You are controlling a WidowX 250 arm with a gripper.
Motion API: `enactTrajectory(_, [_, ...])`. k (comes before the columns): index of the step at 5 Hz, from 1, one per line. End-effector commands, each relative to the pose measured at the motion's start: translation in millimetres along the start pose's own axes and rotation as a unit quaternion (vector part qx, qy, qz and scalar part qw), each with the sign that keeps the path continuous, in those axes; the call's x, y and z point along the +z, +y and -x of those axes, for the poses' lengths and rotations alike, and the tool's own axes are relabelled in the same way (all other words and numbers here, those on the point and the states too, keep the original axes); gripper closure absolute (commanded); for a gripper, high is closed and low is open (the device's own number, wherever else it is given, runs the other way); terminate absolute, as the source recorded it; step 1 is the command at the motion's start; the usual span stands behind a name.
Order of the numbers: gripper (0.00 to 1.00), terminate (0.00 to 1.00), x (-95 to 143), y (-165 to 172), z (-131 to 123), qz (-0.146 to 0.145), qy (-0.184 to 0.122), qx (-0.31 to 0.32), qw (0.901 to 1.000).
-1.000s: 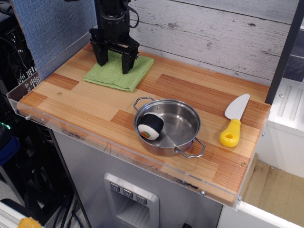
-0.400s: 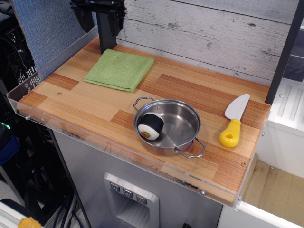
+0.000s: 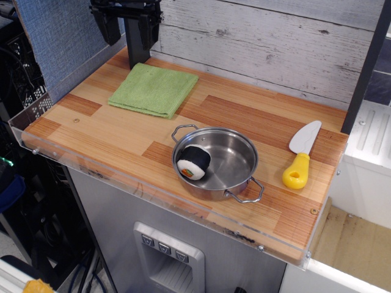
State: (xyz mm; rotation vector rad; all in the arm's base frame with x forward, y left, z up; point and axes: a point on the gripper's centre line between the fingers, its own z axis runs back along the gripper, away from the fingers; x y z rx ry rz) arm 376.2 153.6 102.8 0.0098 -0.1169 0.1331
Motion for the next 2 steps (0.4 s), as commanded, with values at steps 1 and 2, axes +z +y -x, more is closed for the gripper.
enactTrajectory(1, [0.00,0.00,41.7,-8.8,-1.8,-0.020,-0.032,-0.024,0.9990])
enactTrajectory(2, [0.00,1.00,41.7,-8.8,-1.8,-0.020,-0.032,-0.024,0.9990])
